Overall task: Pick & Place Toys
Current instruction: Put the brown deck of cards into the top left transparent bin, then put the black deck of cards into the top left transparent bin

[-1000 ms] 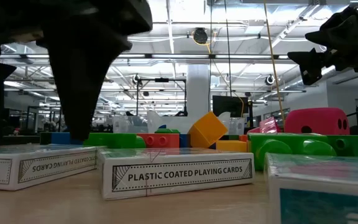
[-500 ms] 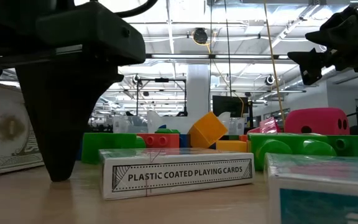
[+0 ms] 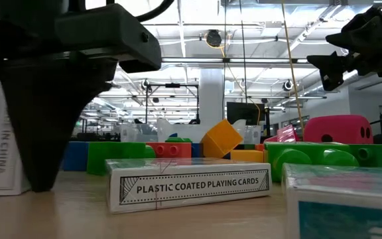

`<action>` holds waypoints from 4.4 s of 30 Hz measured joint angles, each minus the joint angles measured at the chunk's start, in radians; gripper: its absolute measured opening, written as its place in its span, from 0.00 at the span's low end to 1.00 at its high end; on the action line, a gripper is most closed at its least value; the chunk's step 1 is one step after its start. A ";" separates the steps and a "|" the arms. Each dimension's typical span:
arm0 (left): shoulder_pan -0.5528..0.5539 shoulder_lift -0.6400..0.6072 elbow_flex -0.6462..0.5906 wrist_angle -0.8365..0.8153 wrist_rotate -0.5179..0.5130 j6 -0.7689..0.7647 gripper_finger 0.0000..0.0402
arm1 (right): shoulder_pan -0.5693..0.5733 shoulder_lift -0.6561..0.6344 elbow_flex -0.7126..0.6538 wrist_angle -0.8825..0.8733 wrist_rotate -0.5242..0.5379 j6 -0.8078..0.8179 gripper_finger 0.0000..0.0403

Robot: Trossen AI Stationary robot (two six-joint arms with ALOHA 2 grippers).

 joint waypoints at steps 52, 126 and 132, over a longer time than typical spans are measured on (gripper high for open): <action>1.169 -0.436 -0.002 -0.022 -0.024 2.001 0.16 | 0.000 0.000 0.000 0.000 0.000 0.000 0.53; 1.197 -0.240 -0.055 0.188 -0.409 2.539 0.62 | 0.000 0.000 0.000 0.000 0.000 0.000 0.53; 1.182 -0.328 -0.005 0.176 -0.146 2.339 0.62 | 0.000 0.000 0.000 0.000 0.000 0.000 0.53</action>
